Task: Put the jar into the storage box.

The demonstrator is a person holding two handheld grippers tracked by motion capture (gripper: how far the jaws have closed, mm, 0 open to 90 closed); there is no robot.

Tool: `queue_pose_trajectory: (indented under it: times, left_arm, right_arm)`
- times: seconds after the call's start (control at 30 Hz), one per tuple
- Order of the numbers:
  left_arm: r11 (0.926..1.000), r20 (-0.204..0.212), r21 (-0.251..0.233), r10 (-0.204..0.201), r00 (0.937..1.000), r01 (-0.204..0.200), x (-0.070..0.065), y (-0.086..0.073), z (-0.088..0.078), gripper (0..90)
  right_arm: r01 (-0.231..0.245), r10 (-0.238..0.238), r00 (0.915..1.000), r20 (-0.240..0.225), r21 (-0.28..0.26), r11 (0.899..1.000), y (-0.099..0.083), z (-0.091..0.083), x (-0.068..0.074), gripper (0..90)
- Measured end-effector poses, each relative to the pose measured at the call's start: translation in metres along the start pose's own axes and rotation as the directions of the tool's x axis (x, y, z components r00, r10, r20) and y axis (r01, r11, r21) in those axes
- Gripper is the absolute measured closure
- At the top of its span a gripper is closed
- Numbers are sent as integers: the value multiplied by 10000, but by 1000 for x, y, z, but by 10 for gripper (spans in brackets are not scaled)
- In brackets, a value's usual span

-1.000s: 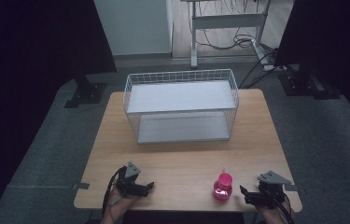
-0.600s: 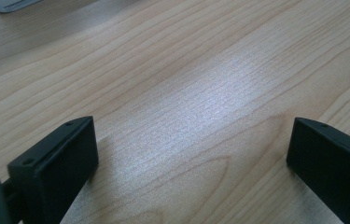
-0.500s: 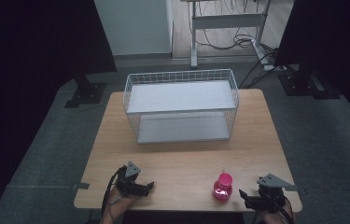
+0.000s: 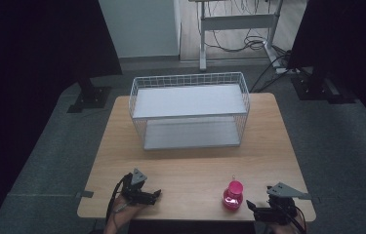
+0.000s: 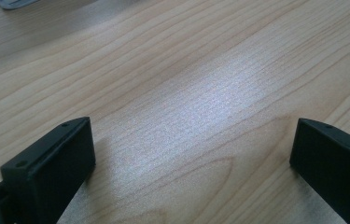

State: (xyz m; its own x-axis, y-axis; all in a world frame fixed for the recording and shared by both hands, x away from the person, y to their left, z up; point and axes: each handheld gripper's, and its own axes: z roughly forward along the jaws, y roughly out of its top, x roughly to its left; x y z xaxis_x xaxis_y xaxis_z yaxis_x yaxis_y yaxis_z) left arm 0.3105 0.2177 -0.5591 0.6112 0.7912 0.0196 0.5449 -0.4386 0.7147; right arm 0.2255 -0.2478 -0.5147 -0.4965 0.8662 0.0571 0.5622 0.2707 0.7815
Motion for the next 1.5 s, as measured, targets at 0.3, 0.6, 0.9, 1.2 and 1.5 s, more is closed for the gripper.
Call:
queue_pose_trajectory:
  times: [0.3,0.6,0.9,1.2,1.5]
  left_arm:
    - [10000,-2,-8,-14,10000,14,0,0,0,0]
    - [10000,-36,-8,-34,10000,34,0,0,0,0]
    - [10000,-97,-10,-96,9999,96,0,0,0,0]
    - [9999,-126,-9,-118,9999,118,0,0,0,0]
    - [9999,-180,-10,-168,9997,168,0,0,0,0]
  right_arm:
    - [158,-171,9991,-376,-343,9993,8,-8,10,70]
    - [337,-381,9975,-594,-726,9968,19,-15,19,100]
    - [327,-407,9957,-834,-952,9949,29,-16,27,151]
    - [226,-329,9955,-891,-1151,9931,34,-12,32,202]
    - [282,-398,9948,-933,-1226,9921,40,-8,39,278]
